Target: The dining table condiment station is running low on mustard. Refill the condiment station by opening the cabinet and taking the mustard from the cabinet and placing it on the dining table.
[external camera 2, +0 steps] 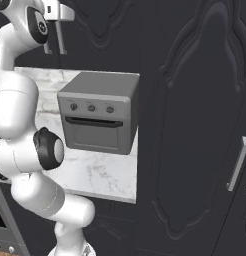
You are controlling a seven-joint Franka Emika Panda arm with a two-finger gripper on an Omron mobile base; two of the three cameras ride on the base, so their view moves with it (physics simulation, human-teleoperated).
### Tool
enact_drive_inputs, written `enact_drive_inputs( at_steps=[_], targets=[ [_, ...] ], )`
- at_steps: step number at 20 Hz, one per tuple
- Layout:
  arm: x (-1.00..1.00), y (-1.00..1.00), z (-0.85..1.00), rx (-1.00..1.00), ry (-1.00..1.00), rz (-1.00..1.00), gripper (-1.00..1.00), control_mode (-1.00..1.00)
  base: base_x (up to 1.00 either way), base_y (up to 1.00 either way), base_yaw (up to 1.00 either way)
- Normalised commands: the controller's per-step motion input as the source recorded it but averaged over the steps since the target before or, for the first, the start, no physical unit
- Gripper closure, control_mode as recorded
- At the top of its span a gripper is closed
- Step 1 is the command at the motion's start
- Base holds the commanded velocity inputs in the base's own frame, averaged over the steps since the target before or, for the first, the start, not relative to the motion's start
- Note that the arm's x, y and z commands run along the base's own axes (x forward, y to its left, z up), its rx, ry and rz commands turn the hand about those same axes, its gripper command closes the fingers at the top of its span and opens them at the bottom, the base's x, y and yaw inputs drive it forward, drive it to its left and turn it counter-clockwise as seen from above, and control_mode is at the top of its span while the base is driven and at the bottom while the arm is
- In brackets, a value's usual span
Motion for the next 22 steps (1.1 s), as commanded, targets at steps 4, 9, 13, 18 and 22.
enact_drive_inputs(
  at_steps=[4, 9, 13, 18, 22],
  targets=[
    [-0.52, 0.0, -0.11, 0.0, -0.01, 0.0, 1.0, -1.0, 0.0, 0.0, 0.0],
    [-0.99, -0.1, -0.02, 0.0, -0.02, 0.0, 1.0, -1.0, 0.0, 0.0, 0.0],
    [-1.0, -0.26, -0.04, 0.01, -0.09, 0.0, 1.0, -1.0, 0.0, 0.0, 0.0],
    [-1.0, -0.56, -0.04, 0.08, -0.19, 0.0, 1.0, -1.0, 0.0, 0.0, 0.0],
    [-1.0, -0.55, -0.04, 0.08, -0.15, 0.0, 1.0, -1.0, 0.0, 0.0, 0.0]
  ],
)
